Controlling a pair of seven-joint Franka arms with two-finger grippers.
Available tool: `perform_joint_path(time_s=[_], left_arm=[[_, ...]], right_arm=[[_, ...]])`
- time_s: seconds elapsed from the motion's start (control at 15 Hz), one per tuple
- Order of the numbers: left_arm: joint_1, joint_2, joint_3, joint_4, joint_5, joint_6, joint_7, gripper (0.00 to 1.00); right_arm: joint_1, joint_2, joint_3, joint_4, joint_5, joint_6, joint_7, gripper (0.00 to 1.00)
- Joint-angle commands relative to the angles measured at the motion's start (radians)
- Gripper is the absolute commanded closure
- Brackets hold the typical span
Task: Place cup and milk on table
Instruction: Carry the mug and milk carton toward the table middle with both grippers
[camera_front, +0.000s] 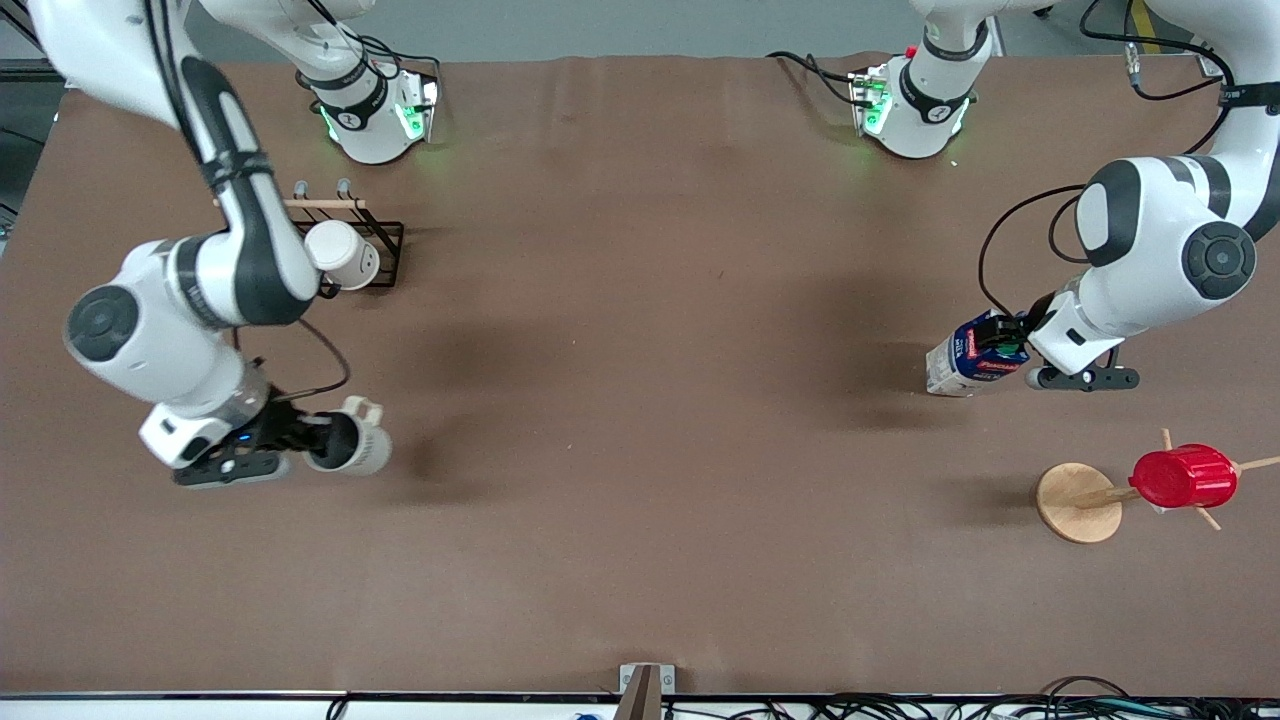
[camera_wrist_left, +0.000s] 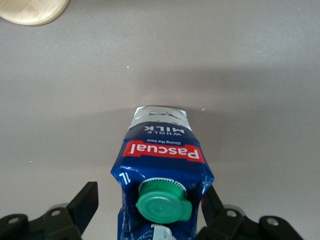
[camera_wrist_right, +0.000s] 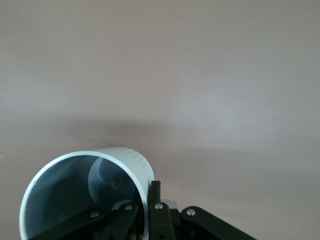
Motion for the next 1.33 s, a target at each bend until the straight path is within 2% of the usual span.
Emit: perform_joint_path(time_s=[0.0, 0.13, 0.2, 0.27, 0.4, 0.6, 0.73, 1.0, 1.27], left_arm=[[0.003, -0.013, -0.005, -0.014, 0.02, 0.015, 0.007, 0.27], [0.003, -0.013, -0.005, -0.014, 0.02, 0.014, 0.006, 0.58], [0.001, -0.013, -0.005, -0.014, 0.02, 0.014, 0.004, 0.7], [0.0, -0.013, -0.007, -0.008, 0.022, 0.014, 0.001, 0.76], [0.001, -0.013, -0.025, 0.015, 0.02, 0.009, -0.008, 0.79], [0.0, -0.014, -0.076, 0.082, 0.019, -0.024, -0.014, 0.8], [-0.005, -0.007, -0.111, 0.153, 0.017, -0.064, -0.04, 0.8], [-0.017, 0.091, -0.243, 0.328, 0.019, -0.117, -0.193, 0.8], [-0.163, 0.194, -0.249, 0.446, 0.022, -0.124, -0.342, 0.8]], right_arm=[[0.03, -0.012, 0.111, -0.009, -0.074, 0.008, 0.252, 1.0], [0.061, 0.005, 0.208, 0.012, -0.197, 0.01, 0.471, 1.0], [0.062, 0.034, 0.256, 0.02, -0.255, 0.01, 0.569, 1.0], [0.065, 0.054, 0.3, 0.023, -0.298, 0.011, 0.649, 1.0], [0.073, 0.097, 0.374, 0.026, -0.367, 0.019, 0.755, 1.0], [0.117, 0.154, 0.412, 0.044, -0.441, 0.022, 0.895, 0.99], [0.156, 0.217, 0.414, 0.09, -0.493, 0.022, 0.998, 0.99], [0.21, 0.315, 0.414, 0.176, -0.587, 0.025, 1.138, 0.99], [0.239, 0.347, 0.414, 0.192, -0.602, 0.036, 1.17, 0.94]])
